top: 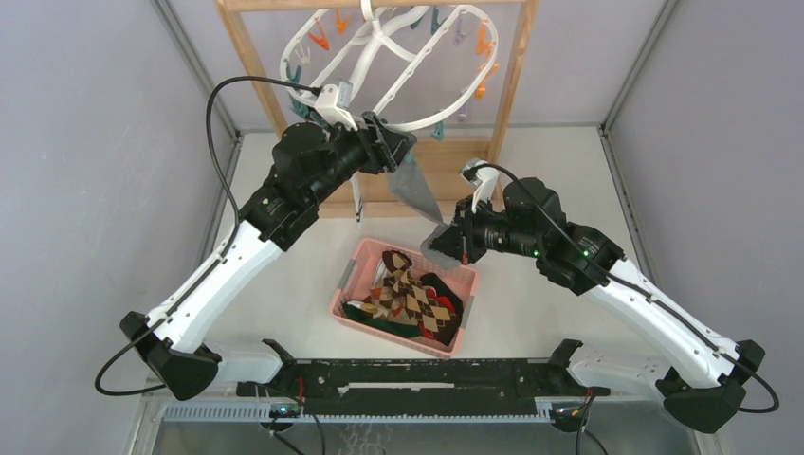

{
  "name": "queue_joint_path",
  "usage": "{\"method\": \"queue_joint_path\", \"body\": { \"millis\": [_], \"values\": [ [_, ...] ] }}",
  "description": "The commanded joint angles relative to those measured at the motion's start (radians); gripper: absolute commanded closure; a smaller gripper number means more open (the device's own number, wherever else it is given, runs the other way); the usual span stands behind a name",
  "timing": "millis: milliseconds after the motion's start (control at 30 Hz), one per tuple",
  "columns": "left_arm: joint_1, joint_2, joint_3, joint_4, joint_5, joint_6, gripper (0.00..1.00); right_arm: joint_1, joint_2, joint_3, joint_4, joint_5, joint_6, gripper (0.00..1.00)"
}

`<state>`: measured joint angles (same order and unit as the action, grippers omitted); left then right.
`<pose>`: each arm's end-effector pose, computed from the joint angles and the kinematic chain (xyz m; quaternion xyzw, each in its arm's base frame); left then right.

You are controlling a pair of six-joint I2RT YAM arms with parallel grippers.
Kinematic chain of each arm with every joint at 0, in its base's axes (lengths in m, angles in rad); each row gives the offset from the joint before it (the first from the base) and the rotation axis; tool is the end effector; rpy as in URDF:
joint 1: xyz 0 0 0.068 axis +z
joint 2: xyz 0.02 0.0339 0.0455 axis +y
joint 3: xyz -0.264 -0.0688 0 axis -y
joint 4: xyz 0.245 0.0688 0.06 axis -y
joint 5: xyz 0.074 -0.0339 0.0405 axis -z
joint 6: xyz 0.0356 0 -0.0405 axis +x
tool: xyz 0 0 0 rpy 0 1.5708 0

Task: Remove the socks clipped to the hanger
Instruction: Remove the sock from the hanger.

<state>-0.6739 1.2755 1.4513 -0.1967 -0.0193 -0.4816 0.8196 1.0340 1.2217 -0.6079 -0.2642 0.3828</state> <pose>0.2219 -0.1764 0.4657 0.0619 0.7118 -0.3763 0.5899 0.1389 0.1623 0.4008 -0.2502 0.7964 0.3962 0.3823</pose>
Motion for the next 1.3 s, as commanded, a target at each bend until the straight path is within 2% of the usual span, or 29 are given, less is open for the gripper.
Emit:
{"method": "queue_joint_path", "body": {
  "millis": [0,533,800,1267],
  "values": [
    [0.015,-0.027,-0.007,0.095,0.078,-0.019,0.36,-0.003,-0.023,0.002,0.020,-0.004,-0.006,1.00],
    [0.016,-0.022,-0.006,0.088,0.089,-0.018,0.36,0.000,-0.019,0.001,0.027,-0.012,0.001,1.00],
    [-0.026,0.006,0.062,-0.003,0.039,0.042,0.36,0.002,-0.017,0.002,0.027,-0.014,0.001,1.00],
    [-0.063,0.040,0.137,-0.055,-0.009,0.068,0.36,0.035,-0.009,0.002,0.019,-0.007,-0.001,1.00]
  ]
}}
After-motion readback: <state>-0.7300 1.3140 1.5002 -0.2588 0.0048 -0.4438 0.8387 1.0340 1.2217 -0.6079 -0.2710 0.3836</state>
